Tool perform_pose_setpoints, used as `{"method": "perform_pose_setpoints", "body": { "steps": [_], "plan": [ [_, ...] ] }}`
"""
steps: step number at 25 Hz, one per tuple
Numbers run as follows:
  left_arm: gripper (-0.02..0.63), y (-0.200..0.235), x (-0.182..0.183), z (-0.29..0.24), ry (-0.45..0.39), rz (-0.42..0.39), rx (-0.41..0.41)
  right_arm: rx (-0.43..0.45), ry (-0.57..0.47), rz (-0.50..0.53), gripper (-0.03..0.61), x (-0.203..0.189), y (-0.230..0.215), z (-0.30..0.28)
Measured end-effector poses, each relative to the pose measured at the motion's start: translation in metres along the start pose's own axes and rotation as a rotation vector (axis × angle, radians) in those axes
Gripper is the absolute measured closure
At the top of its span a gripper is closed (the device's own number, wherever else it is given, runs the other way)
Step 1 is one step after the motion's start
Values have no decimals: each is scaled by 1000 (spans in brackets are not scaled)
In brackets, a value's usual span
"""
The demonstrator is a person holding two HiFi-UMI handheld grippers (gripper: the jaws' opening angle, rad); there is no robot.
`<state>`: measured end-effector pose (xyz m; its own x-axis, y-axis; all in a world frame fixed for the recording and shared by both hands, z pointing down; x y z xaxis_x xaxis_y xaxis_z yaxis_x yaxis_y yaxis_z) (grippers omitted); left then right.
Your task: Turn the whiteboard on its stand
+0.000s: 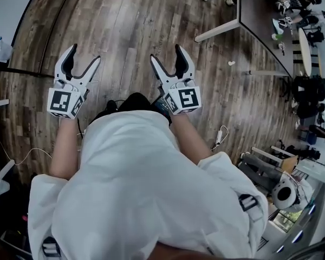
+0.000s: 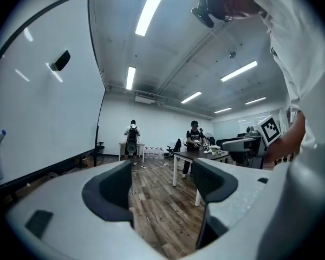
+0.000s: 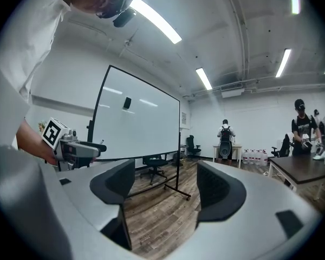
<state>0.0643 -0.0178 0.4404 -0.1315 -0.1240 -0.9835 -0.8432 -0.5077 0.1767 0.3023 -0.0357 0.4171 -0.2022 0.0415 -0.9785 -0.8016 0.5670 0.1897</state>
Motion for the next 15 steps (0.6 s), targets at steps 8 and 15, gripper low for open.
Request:
{"method": "perform_pose_setpoints", "body": {
  "steps": [8,15],
  "plan": [
    [264,57,4,-49,-15,1,103,125,-15,-21,245,-16,-31,-99],
    [264,120,31,-103,-10,-1,269,315,-92,-22,245,0,-69,-236]
  ]
}}
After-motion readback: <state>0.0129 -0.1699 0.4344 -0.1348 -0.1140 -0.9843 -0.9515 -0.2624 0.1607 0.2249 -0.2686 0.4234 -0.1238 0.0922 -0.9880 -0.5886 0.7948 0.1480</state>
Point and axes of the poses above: the fingertips, and each gripper's own axes: z backward along the fingers, y to its left, x out of its top, the point moved 2 cm from there along z, backward along the fingers, and after that the axes turned 7 degrees about z, right-handed, at the moved point
